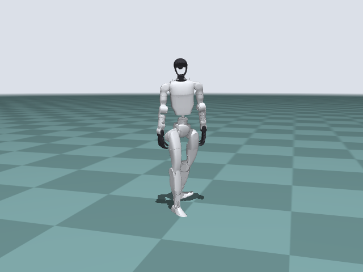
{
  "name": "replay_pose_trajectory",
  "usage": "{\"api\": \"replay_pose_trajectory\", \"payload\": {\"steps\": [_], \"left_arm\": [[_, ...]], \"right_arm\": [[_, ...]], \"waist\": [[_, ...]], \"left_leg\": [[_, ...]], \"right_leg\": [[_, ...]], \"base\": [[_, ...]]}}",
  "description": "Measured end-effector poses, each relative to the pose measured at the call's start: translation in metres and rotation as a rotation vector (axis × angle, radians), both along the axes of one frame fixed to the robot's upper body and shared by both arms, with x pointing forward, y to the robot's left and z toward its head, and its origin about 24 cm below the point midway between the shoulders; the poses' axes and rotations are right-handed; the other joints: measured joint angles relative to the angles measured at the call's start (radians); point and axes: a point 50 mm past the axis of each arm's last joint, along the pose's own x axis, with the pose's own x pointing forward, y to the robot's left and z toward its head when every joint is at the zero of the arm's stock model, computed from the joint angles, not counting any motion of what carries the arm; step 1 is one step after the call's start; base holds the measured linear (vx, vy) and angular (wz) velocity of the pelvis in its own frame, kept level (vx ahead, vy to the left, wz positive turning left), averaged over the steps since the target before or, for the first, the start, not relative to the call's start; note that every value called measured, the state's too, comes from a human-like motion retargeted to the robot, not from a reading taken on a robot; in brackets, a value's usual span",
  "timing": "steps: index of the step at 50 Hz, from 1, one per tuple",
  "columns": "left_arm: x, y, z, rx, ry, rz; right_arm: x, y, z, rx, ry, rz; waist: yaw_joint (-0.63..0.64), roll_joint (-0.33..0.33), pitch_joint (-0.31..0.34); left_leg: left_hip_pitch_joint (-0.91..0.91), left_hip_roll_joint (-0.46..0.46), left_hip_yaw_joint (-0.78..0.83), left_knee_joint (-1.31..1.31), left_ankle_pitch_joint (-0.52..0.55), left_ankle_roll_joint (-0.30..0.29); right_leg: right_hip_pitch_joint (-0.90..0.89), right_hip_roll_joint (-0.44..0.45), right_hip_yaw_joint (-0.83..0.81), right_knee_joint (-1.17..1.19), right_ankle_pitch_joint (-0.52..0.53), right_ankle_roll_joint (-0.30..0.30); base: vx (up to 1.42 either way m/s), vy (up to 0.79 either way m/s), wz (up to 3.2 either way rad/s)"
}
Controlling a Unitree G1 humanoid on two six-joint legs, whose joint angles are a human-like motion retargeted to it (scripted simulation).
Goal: In place motions
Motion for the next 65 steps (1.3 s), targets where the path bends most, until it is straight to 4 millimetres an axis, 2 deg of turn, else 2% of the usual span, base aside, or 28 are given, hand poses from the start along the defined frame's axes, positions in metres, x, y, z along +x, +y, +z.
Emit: {"api": "replay_pose_trajectory", "payload": {"steps": [7, 12, 16, 23, 32, 38, 43, 49, 52, 56, 59, 65], "left_arm": [[0.012, -0.013, -0.002, -0.042, -0.043, -0.027], [0.007, -0.023, -0.002, -0.074, -0.031, -0.028], [0.002, -0.025, -0.002, -0.088, -0.016, -0.041], [-0.002, -0.022, -0.001, -0.079, -0.005, -0.041], [-0.003, -0.020, -0.002, -0.074, -0.012, -0.054], [0.002, -0.021, -0.002, -0.073, -0.028, -0.046], [0.008, -0.019, -0.003, -0.062, -0.046, -0.032], [0.019, -0.013, -0.004, -0.023, -0.095, -0.019], [0.025, -0.007, -0.004, 0.016, -0.121, -0.023], [0.026, -0.002, -0.004, 0.089, -0.144, 0.009], [0.022, 0.000, -0.004, 0.132, -0.148, 0.050], [-0.001, 0.001, -0.001, 0.153, -0.085, 0.104]], "right_arm": [[-0.028, -0.007, 0.002, -0.052, 0.086, -0.154], [-0.045, -0.008, 0.003, -0.062, 0.139, -0.238], [-0.049, -0.007, 0.003, -0.061, 0.148, -0.261], [-0.046, -0.008, 0.003, -0.054, 0.135, -0.228], [-0.040, -0.011, 0.002, -0.044, 0.101, -0.213], [-0.035, -0.013, 0.002, -0.034, 0.077, -0.226], [-0.035, -0.013, 0.001, -0.020, 0.062, -0.235], [-0.036, -0.015, 0.001, -0.008, 0.052, -0.233], [-0.034, -0.016, 0.001, -0.001, 0.042, -0.217], [-0.031, -0.018, 0.001, -0.004, 0.023, -0.187], [-0.026, -0.020, 0.001, -0.011, 0.006, -0.169], [-0.018, -0.016, 0.000, 0.014, -0.029, -0.166]], "waist": [[-0.064, 0.026, 0.023], [-0.055, 0.027, 0.012], [-0.033, 0.020, 0.008], [0.022, 0.000, 0.006], [0.109, -0.012, -0.021], [0.163, -0.017, -0.007], [0.230, -0.033, 0.003], [0.343, -0.077, 0.025], [0.403, -0.108, 0.039], [0.482, -0.145, 0.068], [0.515, -0.158, 0.081], [0.504, -0.155, 0.073]], "left_leg": [[-0.003, 0.012, 0.004, 0.012, 0.003, 0.000], [-0.011, 0.012, 0.005, 0.009, 0.004, 0.000], [-0.013, 0.013, -0.003, 0.004, 0.006, 0.000], [-0.014, 0.021, -0.033, -0.007, 0.012, 0.000], [-0.045, 0.046, -0.116, -0.020, 0.024, 0.000], [-0.062, 0.060, -0.192, -0.034, 0.041, 0.001], [-0.108, 0.065, -0.323, -0.026, 0.060, 0.011], [-0.194, 0.054, -0.474, 0.039, 0.083, 0.036], [-0.244, 0.036, -0.553, 0.094, 0.051, 0.054], [-0.290, -0.032, -0.741, 0.140, 0.015, 0.121], [-0.300, -0.074, -0.820, 0.138, 0.038, 0.166], [-0.299, -0.090, -0.823, 0.122, 0.037, 0.172]], "right_leg": [[-0.014, 0.023, 0.029, -0.003, 0.004, 0.004], [-0.023, 0.027, 0.031, -0.004, 0.003, 0.003], [-0.017, 0.022, 0.016, -0.003, -0.003, 0.001], [0.020, -0.003, -0.054, 0.000, -0.033, -0.003], [0.096, -0.053, -0.226, -0.001, -0.098, -0.008], [0.180, -0.063, -0.358, -0.012, -0.144, -0.018], [0.245, -0.068, -0.441, -0.029, -0.178, -0.023], [0.297, -0.101, -0.534, -0.047, -0.201, -0.022], [0.313, -0.126, -0.573, -0.055, -0.207, -0.019], [0.338, -0.159, -0.594, -0.060, -0.206, -0.016], [0.350, -0.179, -0.610, -0.059, -0.205, -0.009], [0.358, -0.197, -0.631, -0.059, -0.193, 0.007]], "base": [[-0.05, 0.01, -0.26], [0.00, 0.00, 0.00], [0.06, -0.04, 0.21], [0.11, -0.03, 0.55], [0.21, 0.02, 1.02], [0.21, 0.09, 1.24], [0.14, 0.12, 1.27], [0.01, 0.12, 1.12], [-0.07, 0.09, 0.89], [-0.03, 0.13, 0.42], [-0.03, 0.18, 0.24], [0.05, 0.21, 0.16]]}}
